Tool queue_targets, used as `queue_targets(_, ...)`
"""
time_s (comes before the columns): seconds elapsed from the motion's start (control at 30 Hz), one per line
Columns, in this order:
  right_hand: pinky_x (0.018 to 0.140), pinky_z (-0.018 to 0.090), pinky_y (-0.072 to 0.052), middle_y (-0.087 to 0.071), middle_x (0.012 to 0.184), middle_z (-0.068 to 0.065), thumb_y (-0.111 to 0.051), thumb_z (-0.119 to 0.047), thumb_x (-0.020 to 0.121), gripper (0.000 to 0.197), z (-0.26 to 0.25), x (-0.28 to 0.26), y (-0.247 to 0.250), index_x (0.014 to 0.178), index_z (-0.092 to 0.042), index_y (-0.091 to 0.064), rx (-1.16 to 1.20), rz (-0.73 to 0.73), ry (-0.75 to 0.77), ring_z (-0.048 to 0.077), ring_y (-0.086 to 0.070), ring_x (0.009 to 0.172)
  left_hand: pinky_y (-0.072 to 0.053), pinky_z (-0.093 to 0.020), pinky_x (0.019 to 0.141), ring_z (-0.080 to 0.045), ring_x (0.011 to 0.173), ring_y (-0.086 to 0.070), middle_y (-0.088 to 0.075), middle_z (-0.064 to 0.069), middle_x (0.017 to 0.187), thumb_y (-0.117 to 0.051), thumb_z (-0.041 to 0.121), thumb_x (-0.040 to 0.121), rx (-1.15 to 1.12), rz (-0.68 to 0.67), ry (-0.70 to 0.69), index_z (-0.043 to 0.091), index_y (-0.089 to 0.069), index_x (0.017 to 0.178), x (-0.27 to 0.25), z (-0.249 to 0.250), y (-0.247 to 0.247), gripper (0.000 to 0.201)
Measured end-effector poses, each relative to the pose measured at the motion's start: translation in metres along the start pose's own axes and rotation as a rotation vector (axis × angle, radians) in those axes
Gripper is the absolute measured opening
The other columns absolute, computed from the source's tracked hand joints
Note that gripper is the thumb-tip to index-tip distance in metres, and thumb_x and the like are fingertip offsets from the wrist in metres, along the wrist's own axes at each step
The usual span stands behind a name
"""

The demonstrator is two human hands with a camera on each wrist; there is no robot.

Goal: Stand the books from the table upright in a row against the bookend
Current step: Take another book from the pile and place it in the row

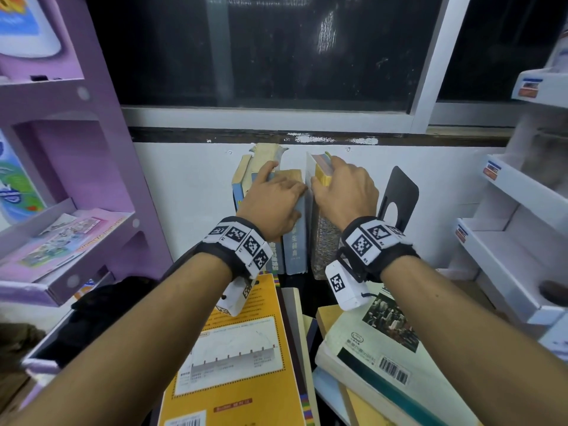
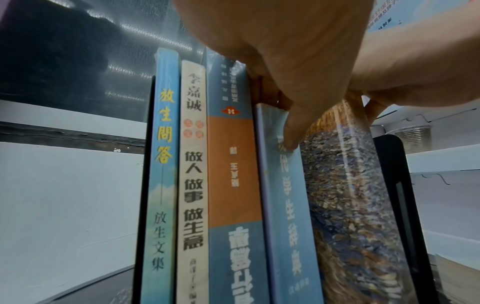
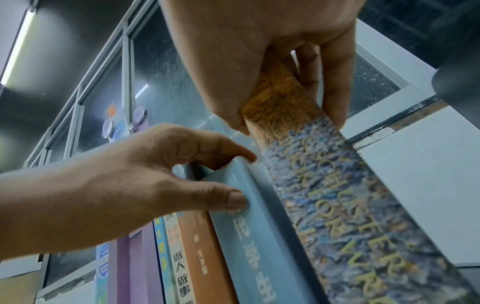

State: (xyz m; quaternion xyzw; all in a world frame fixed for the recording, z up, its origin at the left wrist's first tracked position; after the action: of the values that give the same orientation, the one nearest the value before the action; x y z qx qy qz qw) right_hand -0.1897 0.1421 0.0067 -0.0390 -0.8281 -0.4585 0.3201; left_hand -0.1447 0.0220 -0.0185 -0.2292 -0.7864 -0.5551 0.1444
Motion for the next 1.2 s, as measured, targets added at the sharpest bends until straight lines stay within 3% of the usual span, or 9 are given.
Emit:
queue_targets(0.2,0.076,0.039,-0.046,-0.062,0.11,0.013,-0.054,-0.039,0.09,0.044,0.004,-0.003,-0.004,0.124,-0.011,-0.054,0.003,0.001,0.022,0.034,-0.055,0.106,0.003,-0.04,0.112,-0.02,0.118,-0.055,-0.065,0.001,0.124,-0.059,0.036,0.082,-0.006,-0.005,0.01,0.017,-0.056,0.126,0.0,0.0,-0.001,0.048)
queue_targets(0.4,0.081,0.04,-0.045,-0.047,0.121,0.015,-0.054,-0.039,0.091,0.049,0.005,-0.01,-0.013,0.126,-0.004,-0.05,-0.016,-0.07,0.042,0.035,-0.052,0.108,0.004,-0.039,0.114,-0.017,0.121,-0.053,-0.061,0.004,0.129,-0.057,0.038,0.083,-0.025,0.003,0.011,0.019,-0.054,0.128,0.0,0.002,0.0,0.049)
queue_targets(0.6,0.078,0.038,-0.044,-0.041,0.12,0.011,-0.058,-0.041,0.084,0.055,0.002,-0.01,-0.011,0.127,-0.009,-0.047,0.015,-0.157,0.043,0.033,-0.051,0.108,-0.001,-0.041,0.115,-0.016,0.116,-0.056,-0.064,0.004,0.125,-0.058,0.042,0.083,-0.052,0.024,0.008,0.02,-0.058,0.123,-0.001,0.003,0.001,0.045)
queue_targets(0.67,0.08,0.037,-0.044,-0.036,0.123,0.008,-0.064,-0.044,0.077,0.064,0.003,-0.011,-0.01,0.129,-0.012,-0.044,0.009,-0.235,0.065,0.031,-0.049,0.111,0.0,-0.041,0.115,-0.017,0.118,-0.055,-0.064,0.004,0.125,-0.055,0.043,0.085,-0.048,0.021,-0.002,0.02,-0.057,0.125,-0.002,0.002,0.001,0.046)
queue_targets(0.77,0.093,0.043,-0.046,-0.022,0.145,0.006,-0.081,-0.048,0.063,0.095,0.008,-0.01,-0.006,0.14,-0.019,-0.033,-0.039,-0.339,0.141,0.031,-0.041,0.125,0.003,-0.04,0.116,-0.017,0.123,-0.051,-0.06,0.002,0.13,-0.055,0.046,0.086,-0.044,0.008,-0.022,0.019,-0.053,0.13,-0.001,0.002,0.002,0.052)
queue_targets(0.87,0.109,0.045,-0.035,-0.008,0.159,0.004,-0.09,-0.038,0.057,0.119,0.012,-0.009,-0.007,0.151,-0.034,-0.017,-0.038,-0.425,0.252,0.029,-0.024,0.142,0.003,-0.043,0.117,-0.018,0.13,-0.044,-0.055,0.001,0.136,-0.057,0.048,0.085,-0.029,0.012,-0.035,0.016,-0.051,0.132,-0.004,0.001,0.001,0.057)
queue_targets(0.97,0.115,0.034,-0.02,-0.011,0.161,0.008,-0.089,-0.032,0.062,0.113,0.014,-0.011,-0.009,0.151,-0.039,-0.019,0.036,-0.448,0.326,0.022,-0.011,0.148,0.002,-0.051,0.116,-0.02,0.137,-0.037,-0.052,-0.001,0.14,-0.058,0.051,0.083,0.018,0.043,-0.03,0.014,-0.055,0.129,-0.008,-0.001,-0.001,0.059)
queue_targets(1.07,0.114,0.032,-0.021,-0.018,0.159,0.008,-0.087,-0.028,0.067,0.103,0.013,-0.011,-0.008,0.15,-0.032,-0.026,0.069,-0.451,0.355,0.022,-0.014,0.147,-0.006,-0.051,0.115,-0.02,0.127,-0.047,-0.06,0.002,0.131,-0.055,0.052,0.084,0.017,0.043,-0.028,0.017,-0.057,0.126,-0.007,0.001,-0.001,0.055)
queue_targets(1.2,0.112,0.038,-0.027,-0.028,0.154,0.013,-0.085,-0.025,0.069,0.097,0.01,-0.011,-0.01,0.149,-0.025,-0.031,0.085,-0.442,0.398,0.029,-0.022,0.144,-0.013,-0.053,0.113,-0.021,0.111,-0.056,-0.065,0.005,0.121,-0.055,0.053,0.085,-0.016,0.036,-0.018,0.022,-0.058,0.125,-0.004,0.002,0.0,0.051)
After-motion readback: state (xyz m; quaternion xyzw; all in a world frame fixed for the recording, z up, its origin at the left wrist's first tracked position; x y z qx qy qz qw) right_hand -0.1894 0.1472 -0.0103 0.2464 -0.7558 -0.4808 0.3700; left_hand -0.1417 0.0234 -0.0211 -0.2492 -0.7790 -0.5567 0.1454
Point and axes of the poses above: each hand's wrist, its own x-axis towards the middle knuckle, its own y-axis out of the back of the hand, z = x × y, the point moved 5 cm from there along x, towards the middle knuckle
